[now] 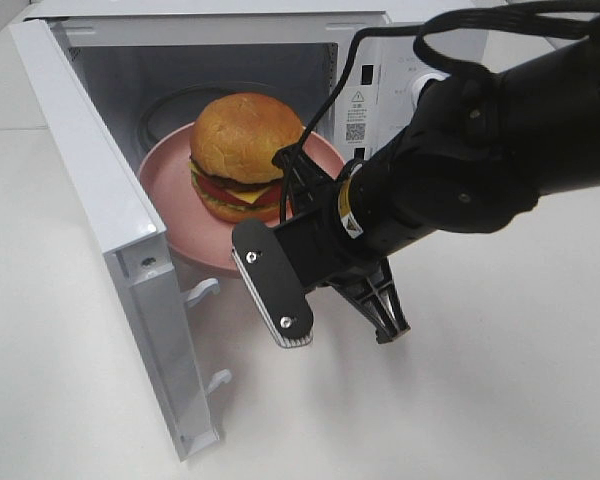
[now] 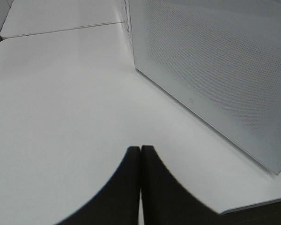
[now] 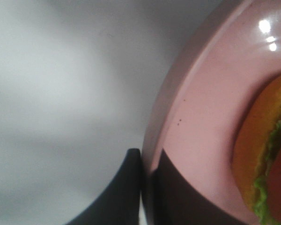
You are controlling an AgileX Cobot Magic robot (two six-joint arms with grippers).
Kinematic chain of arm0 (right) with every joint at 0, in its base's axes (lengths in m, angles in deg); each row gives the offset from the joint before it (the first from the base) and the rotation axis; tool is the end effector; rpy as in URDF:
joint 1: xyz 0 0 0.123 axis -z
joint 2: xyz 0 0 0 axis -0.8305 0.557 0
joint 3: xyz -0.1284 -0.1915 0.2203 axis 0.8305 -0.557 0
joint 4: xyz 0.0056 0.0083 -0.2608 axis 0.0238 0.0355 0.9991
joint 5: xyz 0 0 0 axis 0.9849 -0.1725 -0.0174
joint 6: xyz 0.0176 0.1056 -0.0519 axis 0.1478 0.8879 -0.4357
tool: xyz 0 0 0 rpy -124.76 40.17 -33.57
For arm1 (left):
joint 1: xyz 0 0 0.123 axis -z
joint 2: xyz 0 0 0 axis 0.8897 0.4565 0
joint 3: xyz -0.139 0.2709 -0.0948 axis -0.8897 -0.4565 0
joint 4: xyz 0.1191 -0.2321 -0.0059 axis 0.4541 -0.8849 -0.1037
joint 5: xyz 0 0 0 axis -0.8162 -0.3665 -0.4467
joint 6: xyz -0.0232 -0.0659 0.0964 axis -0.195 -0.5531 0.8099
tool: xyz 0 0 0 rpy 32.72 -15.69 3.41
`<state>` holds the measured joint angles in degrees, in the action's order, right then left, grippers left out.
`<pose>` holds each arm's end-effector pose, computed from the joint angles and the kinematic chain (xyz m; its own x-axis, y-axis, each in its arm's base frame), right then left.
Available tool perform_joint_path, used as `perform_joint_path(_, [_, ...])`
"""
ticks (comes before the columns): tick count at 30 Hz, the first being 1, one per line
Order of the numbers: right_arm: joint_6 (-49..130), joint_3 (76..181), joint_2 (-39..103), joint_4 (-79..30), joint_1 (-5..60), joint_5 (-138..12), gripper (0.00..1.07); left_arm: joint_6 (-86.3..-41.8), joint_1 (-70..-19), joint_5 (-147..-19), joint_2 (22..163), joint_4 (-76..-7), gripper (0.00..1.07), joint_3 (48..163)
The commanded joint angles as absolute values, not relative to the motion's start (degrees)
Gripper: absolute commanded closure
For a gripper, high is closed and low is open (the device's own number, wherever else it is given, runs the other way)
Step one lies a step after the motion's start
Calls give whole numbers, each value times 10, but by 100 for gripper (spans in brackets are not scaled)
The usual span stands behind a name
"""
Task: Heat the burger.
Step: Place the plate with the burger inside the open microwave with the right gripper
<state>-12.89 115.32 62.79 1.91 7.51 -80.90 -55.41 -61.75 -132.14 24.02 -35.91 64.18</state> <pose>0.2574 0.2726 0.1836 0.6368 -0.7708 0.0168 -0.6057 -0.5137 -0.6076 -0.0080 -0.0165 0.2722 -0.4158 0.1436 -0.8980 0.2031 0.9772 0.0622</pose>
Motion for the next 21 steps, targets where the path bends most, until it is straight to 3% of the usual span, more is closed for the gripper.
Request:
perform_joint_path(1, [-220,1181,626,-36,96,-781,107,-555,-620,-1314,228,-360,106,641])
perform_joint_path(10, [-380,1234,639,-187,109,-823,107,-555,-620,-1314,228,-360,106,641])
perform_joint_path(21, [-394,1331,702,-206,109,-891,107,-555,-620,-1314,228,-361,106,641])
